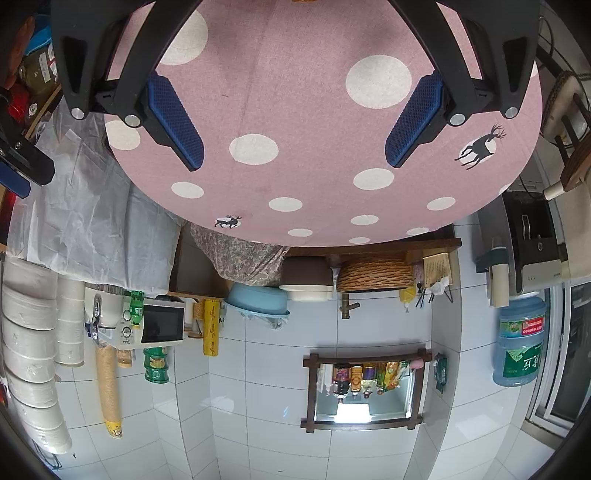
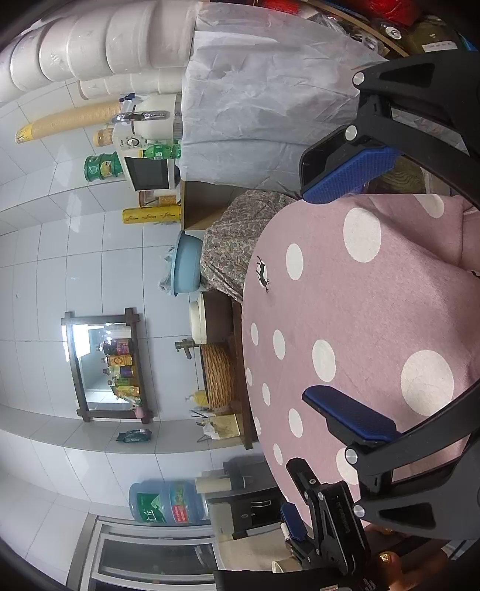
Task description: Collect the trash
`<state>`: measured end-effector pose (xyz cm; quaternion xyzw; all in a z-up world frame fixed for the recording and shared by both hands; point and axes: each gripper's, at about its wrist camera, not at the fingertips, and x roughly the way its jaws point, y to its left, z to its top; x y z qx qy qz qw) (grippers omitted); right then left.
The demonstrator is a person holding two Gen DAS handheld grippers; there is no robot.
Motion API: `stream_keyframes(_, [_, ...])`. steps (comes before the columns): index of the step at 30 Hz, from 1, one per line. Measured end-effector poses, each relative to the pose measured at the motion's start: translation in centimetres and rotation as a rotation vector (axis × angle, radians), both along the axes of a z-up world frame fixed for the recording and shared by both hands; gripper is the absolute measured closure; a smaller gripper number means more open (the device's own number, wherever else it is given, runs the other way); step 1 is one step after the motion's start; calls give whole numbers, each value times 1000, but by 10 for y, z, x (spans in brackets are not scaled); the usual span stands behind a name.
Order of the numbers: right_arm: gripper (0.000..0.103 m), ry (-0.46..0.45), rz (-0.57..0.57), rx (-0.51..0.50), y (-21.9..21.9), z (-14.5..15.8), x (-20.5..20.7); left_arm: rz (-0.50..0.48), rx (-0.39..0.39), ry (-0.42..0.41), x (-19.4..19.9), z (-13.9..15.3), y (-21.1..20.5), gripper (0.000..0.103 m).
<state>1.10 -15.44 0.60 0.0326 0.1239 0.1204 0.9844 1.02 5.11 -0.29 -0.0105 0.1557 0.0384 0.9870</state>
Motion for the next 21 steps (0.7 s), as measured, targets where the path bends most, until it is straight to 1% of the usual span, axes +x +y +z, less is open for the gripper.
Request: stream_keyframes(21, [6,7,-1,5,1,0,0,-2,1,14,2,-3,-1,5])
